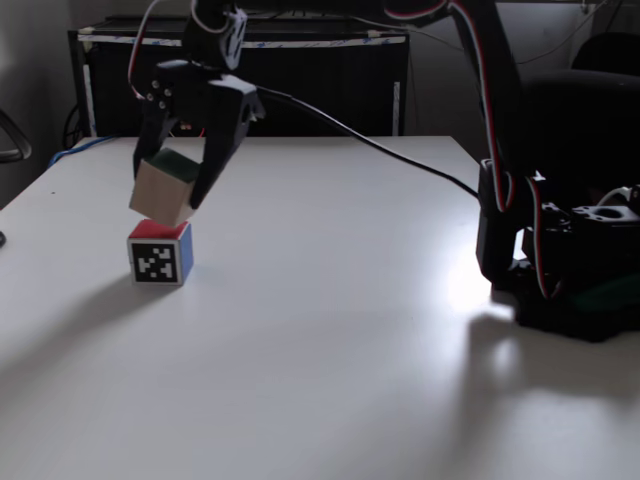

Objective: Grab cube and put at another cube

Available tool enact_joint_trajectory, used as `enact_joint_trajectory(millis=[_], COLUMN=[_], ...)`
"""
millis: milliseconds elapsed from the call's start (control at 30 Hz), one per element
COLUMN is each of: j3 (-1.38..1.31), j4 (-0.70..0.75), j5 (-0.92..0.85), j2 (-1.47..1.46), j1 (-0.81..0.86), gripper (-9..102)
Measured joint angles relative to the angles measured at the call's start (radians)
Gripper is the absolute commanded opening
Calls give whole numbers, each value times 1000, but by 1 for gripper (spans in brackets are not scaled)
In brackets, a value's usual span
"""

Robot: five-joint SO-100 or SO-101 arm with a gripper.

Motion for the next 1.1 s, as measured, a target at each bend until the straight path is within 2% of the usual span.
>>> enact_joint_trajectory(millis=[333,667,800,1100], j3=[-71,-178,-278,-687], j4=[15,69,126,324], j5=[0,21,37,52], j2=[-71,-150,-213,-460], j1=[0,0,0,3], gripper=[14,30,36,40])
